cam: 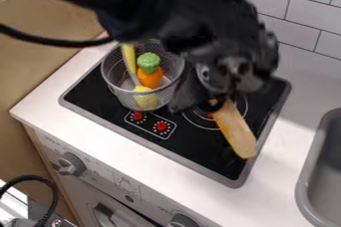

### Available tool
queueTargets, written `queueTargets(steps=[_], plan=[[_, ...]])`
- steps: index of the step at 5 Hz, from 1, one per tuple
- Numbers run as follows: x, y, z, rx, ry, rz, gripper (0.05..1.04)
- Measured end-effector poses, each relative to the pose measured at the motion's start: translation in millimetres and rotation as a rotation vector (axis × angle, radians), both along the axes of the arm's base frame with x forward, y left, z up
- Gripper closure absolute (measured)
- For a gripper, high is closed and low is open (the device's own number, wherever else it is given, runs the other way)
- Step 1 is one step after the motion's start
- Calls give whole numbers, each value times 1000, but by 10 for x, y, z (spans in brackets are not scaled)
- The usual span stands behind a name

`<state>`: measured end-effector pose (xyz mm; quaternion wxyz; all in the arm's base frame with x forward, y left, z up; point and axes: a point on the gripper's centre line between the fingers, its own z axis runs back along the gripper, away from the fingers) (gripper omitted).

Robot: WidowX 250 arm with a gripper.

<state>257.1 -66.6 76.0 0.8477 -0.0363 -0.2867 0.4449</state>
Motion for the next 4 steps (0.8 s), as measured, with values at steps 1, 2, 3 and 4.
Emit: queueTargets(steps=[1,2,3,4], plan=[[33,-5,-89,3,-26,-9,605],[68,-18,-103,4,-44,-20,537],[79,-27,-97,-4,-54,-19,237],[69,2,-113,-5,-38,-14,70]])
